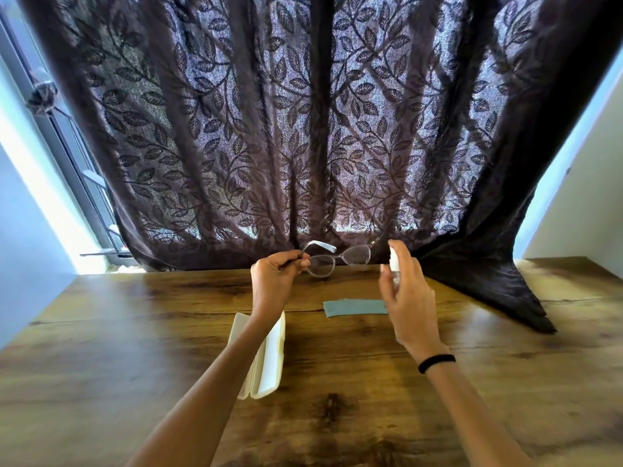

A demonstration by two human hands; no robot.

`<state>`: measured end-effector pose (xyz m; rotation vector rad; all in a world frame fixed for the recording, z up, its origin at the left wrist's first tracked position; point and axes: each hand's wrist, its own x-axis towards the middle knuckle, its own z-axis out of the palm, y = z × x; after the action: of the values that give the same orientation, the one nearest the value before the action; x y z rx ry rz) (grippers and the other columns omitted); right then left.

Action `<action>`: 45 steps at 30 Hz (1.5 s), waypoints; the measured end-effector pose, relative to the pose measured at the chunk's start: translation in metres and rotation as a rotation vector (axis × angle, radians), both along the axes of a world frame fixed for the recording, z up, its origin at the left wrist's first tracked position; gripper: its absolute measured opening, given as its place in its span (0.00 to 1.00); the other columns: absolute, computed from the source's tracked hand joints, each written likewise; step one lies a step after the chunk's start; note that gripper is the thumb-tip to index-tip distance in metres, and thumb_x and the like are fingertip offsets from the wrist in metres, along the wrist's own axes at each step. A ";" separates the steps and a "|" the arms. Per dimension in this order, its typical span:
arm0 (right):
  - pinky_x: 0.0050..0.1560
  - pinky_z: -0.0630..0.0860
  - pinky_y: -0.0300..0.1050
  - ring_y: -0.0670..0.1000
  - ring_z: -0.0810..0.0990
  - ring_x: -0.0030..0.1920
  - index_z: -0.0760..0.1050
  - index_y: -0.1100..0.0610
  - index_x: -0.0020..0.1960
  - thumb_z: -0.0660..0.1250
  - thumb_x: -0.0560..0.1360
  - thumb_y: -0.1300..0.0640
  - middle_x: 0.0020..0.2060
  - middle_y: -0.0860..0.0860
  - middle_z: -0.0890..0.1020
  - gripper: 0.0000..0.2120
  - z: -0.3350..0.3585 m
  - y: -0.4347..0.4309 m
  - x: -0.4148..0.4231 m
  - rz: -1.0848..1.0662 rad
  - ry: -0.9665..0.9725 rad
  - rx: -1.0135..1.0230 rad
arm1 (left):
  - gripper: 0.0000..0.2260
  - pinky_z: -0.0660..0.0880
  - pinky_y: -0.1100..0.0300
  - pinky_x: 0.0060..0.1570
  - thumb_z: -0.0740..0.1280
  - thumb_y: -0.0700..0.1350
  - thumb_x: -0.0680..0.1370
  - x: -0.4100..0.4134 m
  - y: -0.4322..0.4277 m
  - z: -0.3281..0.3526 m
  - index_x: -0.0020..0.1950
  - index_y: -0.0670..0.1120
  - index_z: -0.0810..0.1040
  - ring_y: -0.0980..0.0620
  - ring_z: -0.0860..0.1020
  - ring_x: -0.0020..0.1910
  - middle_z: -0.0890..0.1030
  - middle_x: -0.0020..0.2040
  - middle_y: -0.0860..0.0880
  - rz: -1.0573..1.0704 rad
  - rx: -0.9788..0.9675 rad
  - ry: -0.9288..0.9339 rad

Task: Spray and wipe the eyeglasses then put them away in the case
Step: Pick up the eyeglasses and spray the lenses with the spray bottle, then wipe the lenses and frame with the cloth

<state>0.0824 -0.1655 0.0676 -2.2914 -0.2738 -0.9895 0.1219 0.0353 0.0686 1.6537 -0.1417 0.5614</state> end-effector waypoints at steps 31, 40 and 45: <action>0.52 0.68 0.24 0.44 0.73 0.49 0.54 0.52 0.71 0.58 0.72 0.34 0.62 0.56 0.69 0.36 -0.086 -0.061 -0.036 -0.050 0.016 0.432 | 0.07 0.77 0.71 0.40 0.70 0.32 0.71 0.000 -0.003 -0.008 0.48 0.38 0.82 0.62 0.82 0.37 0.83 0.38 0.50 -0.007 0.001 0.029; 0.66 0.63 0.39 0.60 0.65 0.62 0.58 0.58 0.69 0.56 0.77 0.42 0.63 0.58 0.64 0.28 -0.062 -0.049 -0.042 -0.171 -0.175 0.333 | 0.08 0.76 0.72 0.39 0.68 0.30 0.71 -0.001 -0.001 -0.009 0.49 0.35 0.81 0.64 0.81 0.35 0.83 0.40 0.47 -0.005 -0.008 0.020; 0.67 0.62 0.38 0.55 0.67 0.61 0.66 0.61 0.64 0.58 0.78 0.52 0.58 0.59 0.67 0.19 -0.029 -0.031 -0.029 -0.108 -0.334 0.163 | 0.08 0.77 0.71 0.40 0.69 0.30 0.71 -0.001 0.002 -0.012 0.48 0.37 0.82 0.63 0.81 0.35 0.83 0.41 0.46 0.022 -0.019 0.023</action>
<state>0.0530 -0.1968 0.0388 -2.0056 -0.1991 -1.3987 0.1213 0.0373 0.0566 1.6441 -0.1005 0.5586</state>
